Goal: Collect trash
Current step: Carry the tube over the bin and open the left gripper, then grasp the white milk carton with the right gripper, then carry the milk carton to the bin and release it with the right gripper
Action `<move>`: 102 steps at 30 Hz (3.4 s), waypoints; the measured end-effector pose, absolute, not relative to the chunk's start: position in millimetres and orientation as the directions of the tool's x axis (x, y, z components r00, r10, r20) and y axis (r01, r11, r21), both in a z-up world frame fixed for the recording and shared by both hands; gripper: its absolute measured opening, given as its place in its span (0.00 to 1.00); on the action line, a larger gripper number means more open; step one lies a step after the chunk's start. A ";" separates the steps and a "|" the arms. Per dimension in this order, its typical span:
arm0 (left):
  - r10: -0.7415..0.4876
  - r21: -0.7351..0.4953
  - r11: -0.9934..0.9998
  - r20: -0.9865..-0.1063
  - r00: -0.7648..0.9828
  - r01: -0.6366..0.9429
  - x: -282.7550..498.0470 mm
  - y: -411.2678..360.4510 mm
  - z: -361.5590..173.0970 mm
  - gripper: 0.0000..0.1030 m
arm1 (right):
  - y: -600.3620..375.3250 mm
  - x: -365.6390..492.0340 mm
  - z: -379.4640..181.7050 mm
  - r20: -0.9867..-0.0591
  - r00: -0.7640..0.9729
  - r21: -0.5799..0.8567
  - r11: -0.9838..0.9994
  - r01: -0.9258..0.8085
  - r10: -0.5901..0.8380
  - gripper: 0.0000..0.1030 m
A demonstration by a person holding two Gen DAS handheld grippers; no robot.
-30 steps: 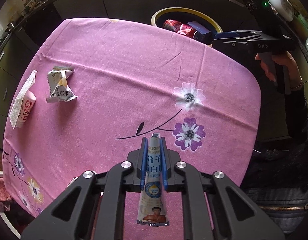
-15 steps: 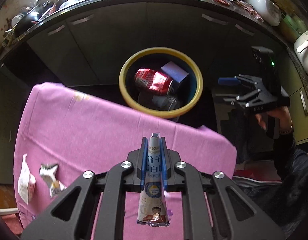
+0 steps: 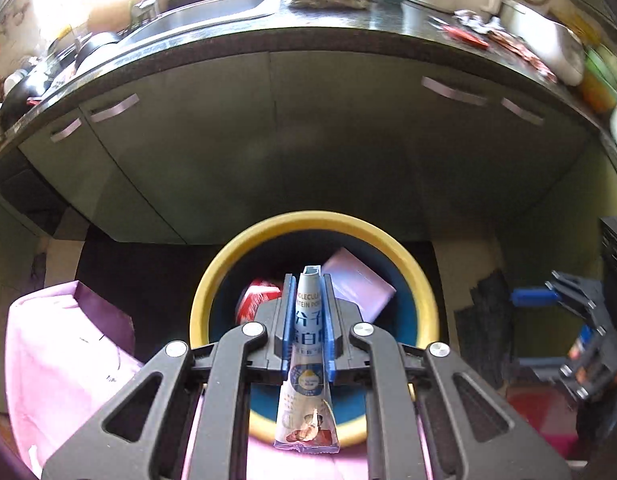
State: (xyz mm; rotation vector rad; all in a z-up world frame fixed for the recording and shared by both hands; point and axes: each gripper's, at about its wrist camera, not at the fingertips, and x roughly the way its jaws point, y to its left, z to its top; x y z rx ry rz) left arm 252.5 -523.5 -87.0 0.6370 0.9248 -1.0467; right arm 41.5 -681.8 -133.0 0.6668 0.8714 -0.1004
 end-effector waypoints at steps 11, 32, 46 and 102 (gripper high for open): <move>-0.463 -0.003 0.447 -0.856 0.229 0.894 248.8 -493.5 -65.6 0.56 | -678.1 44.0 -133.9 -0.722 0.660 0.523 0.789 0.323 0.209 0.88; -0.423 -0.057 0.816 -0.736 0.528 0.575 129.7 -131.6 41.7 0.77 | -486.4 138.4 -78.4 -0.724 0.504 0.324 0.877 -0.355 0.471 0.91; -0.285 -0.132 0.950 -0.739 0.610 0.284 74.3 27.9 7.2 0.83 | -240.0 214.5 -61.8 -0.762 0.168 0.163 0.436 -0.885 0.626 0.91; -0.375 -0.167 0.888 -0.802 0.465 0.427 97.2 -31.1 -43.3 0.85 | -416.7 237.2 -31.2 -0.760 0.512 0.149 0.874 -0.462 0.400 0.35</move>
